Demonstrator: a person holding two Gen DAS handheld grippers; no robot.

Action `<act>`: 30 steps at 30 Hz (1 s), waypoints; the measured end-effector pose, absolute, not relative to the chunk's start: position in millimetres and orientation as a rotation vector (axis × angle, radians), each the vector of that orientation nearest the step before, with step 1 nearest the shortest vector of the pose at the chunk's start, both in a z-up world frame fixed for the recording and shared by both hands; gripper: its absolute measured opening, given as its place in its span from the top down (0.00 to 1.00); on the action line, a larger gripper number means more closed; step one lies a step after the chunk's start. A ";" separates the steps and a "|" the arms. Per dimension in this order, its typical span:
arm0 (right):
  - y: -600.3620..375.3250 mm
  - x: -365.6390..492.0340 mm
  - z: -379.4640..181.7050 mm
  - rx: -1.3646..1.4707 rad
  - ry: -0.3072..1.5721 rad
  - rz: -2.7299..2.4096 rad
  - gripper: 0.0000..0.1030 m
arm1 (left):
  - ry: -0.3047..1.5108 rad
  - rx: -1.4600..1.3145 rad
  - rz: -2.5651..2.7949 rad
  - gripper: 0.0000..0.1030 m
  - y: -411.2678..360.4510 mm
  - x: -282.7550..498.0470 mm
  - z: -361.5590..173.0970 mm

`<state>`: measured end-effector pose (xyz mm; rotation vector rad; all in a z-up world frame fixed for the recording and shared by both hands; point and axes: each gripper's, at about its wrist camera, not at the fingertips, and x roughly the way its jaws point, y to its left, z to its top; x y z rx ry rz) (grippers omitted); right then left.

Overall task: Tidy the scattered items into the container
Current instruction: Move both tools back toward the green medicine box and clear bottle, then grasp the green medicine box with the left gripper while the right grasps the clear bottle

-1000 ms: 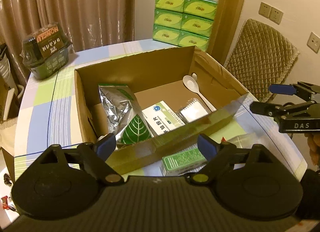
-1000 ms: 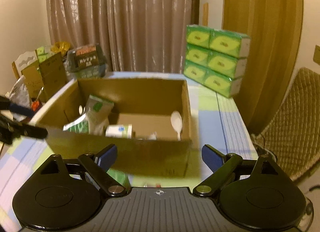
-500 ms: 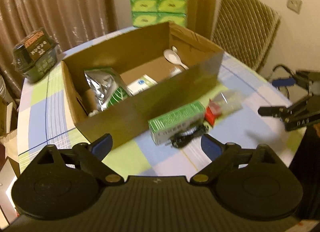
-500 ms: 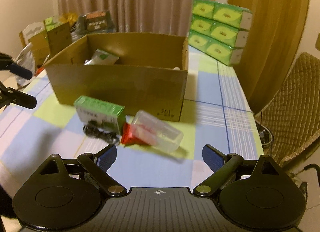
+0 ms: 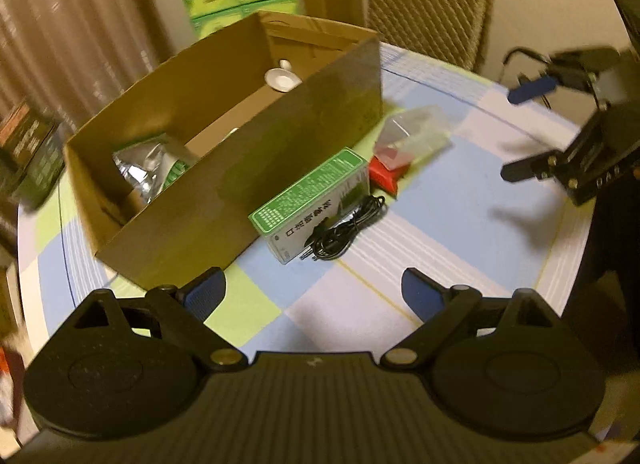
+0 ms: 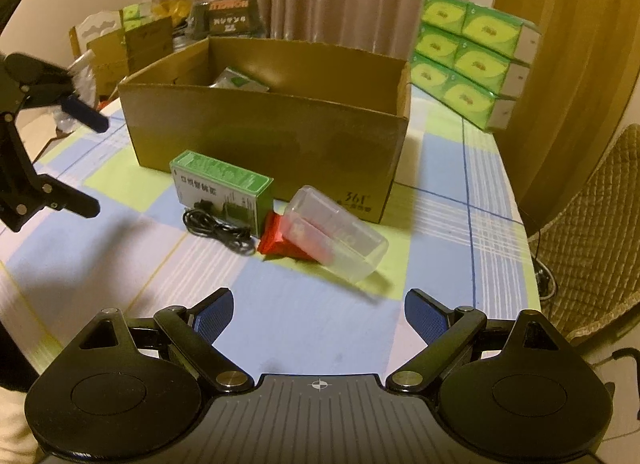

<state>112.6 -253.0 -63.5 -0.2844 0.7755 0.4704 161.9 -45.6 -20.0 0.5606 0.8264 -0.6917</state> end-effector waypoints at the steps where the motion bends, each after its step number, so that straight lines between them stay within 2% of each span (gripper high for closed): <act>1: -253.1 113.6 -64.6 -0.287 0.777 0.471 0.12 | 0.822 0.579 -0.702 0.11 -47.5 162.3 -21.3; 5: -254.1 118.4 -68.9 -0.297 0.786 0.473 0.13 | 0.804 0.654 -0.743 0.20 -57.1 168.3 -27.0; 15: -251.2 135.6 -78.4 -0.343 0.794 0.500 0.13 | 0.769 0.803 -0.798 0.27 -81.9 190.0 -48.0; 19: -249.4 144.7 -81.0 -0.357 0.792 0.510 0.13 | 0.761 0.826 -0.811 0.34 -90.9 200.2 -53.2; 30: -242.2 166.5 -85.4 -0.380 0.787 0.532 0.13 | 0.753 0.885 -0.852 0.35 -109.1 225.6 -75.3</act>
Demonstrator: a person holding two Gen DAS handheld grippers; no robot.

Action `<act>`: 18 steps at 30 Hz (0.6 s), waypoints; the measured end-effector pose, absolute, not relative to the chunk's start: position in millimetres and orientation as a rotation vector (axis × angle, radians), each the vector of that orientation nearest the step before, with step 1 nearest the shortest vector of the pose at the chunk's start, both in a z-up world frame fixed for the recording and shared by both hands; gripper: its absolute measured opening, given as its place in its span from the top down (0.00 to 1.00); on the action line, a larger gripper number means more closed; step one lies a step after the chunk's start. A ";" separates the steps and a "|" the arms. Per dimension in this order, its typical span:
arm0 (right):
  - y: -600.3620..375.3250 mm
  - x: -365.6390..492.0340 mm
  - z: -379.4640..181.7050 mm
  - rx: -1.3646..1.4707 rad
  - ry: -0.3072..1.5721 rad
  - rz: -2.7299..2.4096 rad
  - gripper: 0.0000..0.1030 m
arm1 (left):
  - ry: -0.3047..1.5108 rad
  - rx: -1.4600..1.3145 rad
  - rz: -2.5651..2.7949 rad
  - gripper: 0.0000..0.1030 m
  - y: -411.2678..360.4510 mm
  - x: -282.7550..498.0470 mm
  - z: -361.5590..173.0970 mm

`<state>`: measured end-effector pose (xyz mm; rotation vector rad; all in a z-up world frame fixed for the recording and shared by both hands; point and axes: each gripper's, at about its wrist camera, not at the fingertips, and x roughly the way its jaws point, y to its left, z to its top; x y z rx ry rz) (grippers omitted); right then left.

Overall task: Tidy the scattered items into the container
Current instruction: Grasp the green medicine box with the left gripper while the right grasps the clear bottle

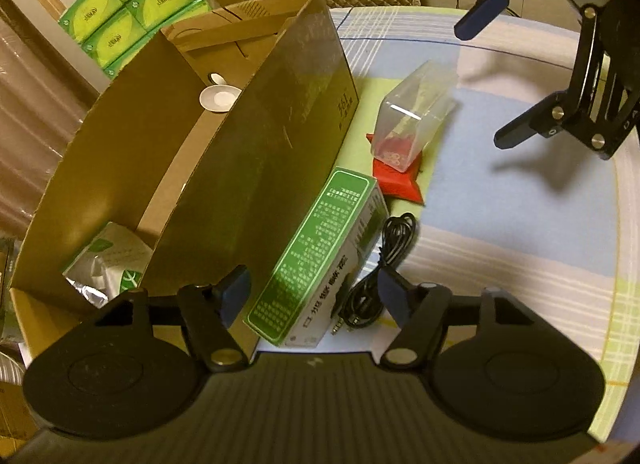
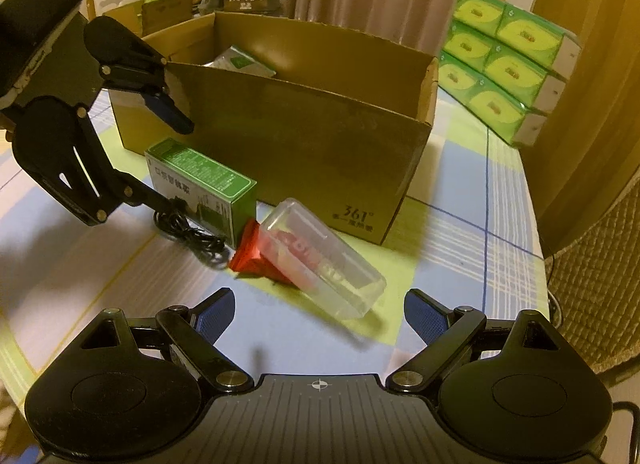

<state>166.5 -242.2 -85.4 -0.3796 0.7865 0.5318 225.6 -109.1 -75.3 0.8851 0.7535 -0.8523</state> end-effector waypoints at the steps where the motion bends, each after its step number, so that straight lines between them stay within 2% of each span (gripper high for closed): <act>1: -241.6 168.3 -86.3 -0.382 0.787 0.534 0.13 | 0.756 0.887 -0.853 0.35 -110.6 227.5 -76.7; 4: -239.3 173.4 -88.2 -0.394 0.784 0.539 0.13 | 0.768 0.890 -0.866 0.41 -114.5 230.8 -80.2; 9: -236.6 180.1 -89.2 -0.420 0.775 0.550 0.13 | 0.779 0.907 -0.873 0.44 -118.6 229.8 -86.2; 15: -233.9 183.7 -91.6 -0.463 0.765 0.571 0.13 | 0.808 0.888 -0.858 0.62 -116.3 228.8 -84.4; 17: -233.2 184.5 -92.8 -0.477 0.766 0.584 0.18 | 0.815 0.888 -0.857 0.66 -114.8 225.7 -82.5; 18: -232.4 184.9 -93.5 -0.487 0.769 0.594 0.25 | 0.820 0.888 -0.860 0.67 -114.3 223.6 -81.3</act>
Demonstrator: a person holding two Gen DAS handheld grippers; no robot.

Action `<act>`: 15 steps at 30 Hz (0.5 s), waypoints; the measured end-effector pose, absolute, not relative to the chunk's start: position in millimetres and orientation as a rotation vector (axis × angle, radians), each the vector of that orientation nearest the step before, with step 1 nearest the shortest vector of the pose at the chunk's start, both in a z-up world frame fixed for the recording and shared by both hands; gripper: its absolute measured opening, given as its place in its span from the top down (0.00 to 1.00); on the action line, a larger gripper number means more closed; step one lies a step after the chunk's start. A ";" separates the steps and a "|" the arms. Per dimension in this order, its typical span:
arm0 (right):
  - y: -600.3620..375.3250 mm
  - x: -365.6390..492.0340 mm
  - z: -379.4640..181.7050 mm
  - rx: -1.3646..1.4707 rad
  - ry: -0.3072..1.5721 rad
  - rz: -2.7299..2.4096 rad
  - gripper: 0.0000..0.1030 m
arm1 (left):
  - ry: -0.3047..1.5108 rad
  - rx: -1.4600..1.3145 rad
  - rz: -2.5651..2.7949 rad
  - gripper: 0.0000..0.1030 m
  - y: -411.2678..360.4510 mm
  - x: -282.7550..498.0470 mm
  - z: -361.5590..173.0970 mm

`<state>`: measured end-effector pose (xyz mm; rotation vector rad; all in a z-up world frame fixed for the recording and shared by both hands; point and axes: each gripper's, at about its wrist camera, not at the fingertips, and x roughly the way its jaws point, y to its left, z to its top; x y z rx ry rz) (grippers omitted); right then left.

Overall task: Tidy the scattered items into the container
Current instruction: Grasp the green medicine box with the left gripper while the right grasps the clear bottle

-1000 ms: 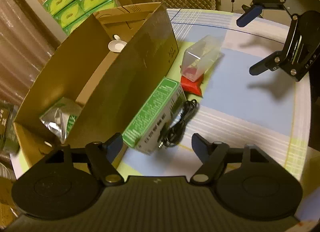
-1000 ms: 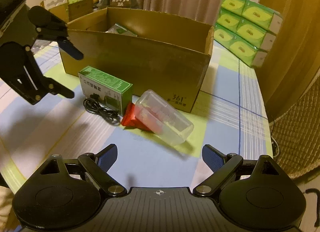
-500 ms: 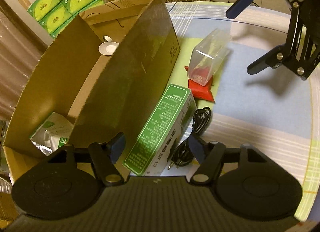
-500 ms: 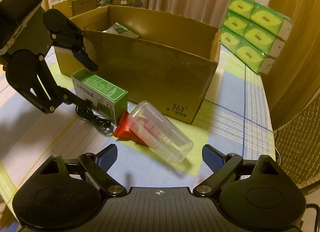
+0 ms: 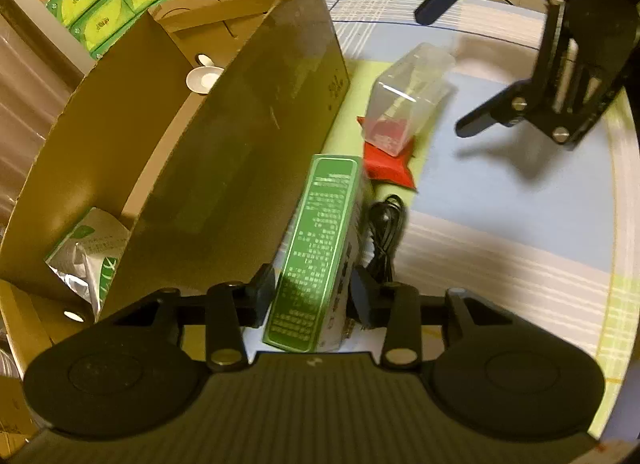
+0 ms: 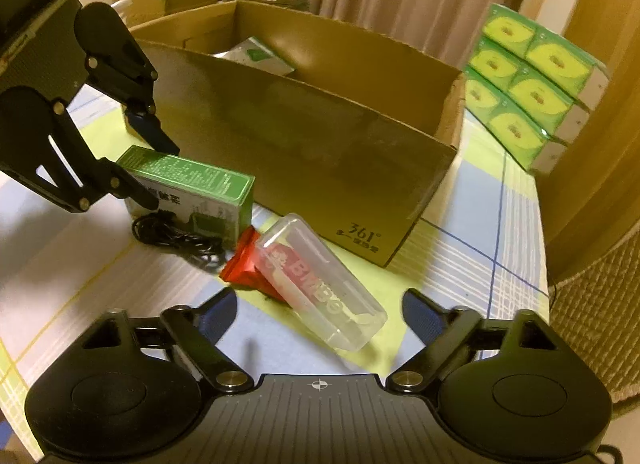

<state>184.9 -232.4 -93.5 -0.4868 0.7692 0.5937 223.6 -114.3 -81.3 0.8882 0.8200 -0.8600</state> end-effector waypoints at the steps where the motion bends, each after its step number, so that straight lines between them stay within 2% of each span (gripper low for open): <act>1: -231.5 185.2 -94.5 -0.499 0.773 0.602 0.29 | 0.824 0.885 -0.862 0.68 -113.2 221.6 -80.2; 11: -222.0 201.2 -96.1 -0.575 0.757 0.637 0.38 | 0.860 0.834 -0.860 0.68 -111.7 216.6 -78.4; 15: -215.9 206.3 -98.0 -0.605 0.774 0.643 0.57 | 0.884 0.786 -0.848 0.68 -116.0 223.6 -79.7</act>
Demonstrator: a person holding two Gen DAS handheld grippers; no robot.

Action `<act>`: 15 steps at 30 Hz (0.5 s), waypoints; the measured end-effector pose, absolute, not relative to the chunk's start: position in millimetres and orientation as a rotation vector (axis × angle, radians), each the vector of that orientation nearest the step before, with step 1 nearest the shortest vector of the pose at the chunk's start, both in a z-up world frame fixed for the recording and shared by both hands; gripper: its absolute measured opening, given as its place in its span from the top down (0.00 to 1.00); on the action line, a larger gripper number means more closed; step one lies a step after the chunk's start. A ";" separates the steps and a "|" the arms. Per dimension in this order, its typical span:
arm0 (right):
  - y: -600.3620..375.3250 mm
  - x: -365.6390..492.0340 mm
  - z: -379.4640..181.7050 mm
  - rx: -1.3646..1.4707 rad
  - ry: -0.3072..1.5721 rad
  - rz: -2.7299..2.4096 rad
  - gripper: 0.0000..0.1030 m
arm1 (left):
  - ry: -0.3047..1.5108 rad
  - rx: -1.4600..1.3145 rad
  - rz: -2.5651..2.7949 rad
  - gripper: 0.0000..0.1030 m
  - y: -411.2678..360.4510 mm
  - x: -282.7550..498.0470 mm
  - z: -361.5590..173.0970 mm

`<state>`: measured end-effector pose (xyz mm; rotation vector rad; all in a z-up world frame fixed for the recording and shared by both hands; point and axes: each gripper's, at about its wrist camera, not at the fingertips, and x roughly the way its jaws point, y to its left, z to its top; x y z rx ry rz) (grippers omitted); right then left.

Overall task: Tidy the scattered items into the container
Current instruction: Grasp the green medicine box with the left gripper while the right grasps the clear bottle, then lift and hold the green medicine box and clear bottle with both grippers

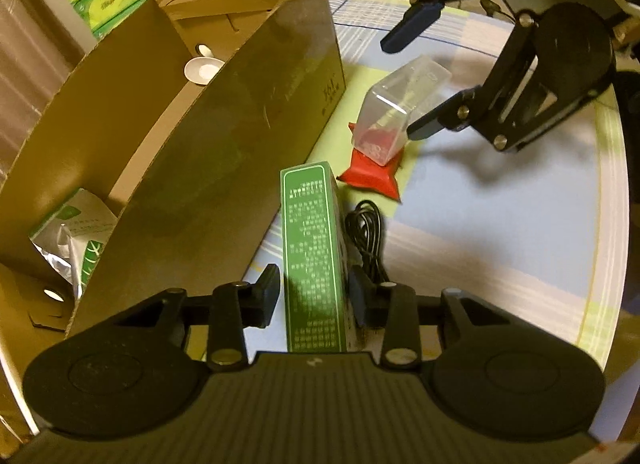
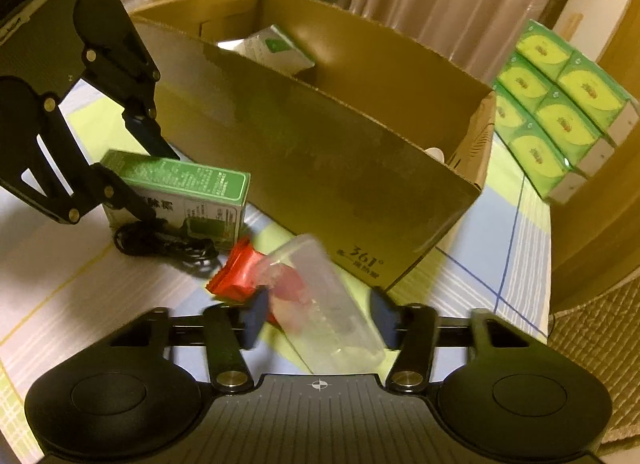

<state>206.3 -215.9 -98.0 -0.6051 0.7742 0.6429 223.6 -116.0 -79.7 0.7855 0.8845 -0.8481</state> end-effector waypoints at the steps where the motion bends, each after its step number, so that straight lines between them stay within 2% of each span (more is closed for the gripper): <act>1: -214.9 206.2 -98.8 -0.615 0.774 0.645 0.61 | 0.892 0.777 -0.844 0.68 -116.8 224.4 -80.7; 4: -214.9 204.0 -98.2 -0.608 0.782 0.645 0.70 | 0.909 0.761 -0.829 0.72 -116.6 224.0 -83.1; 15: -233.3 183.2 -85.9 -0.341 0.940 0.560 0.72 | 0.954 0.661 -0.722 0.76 -89.0 206.2 -73.1</act>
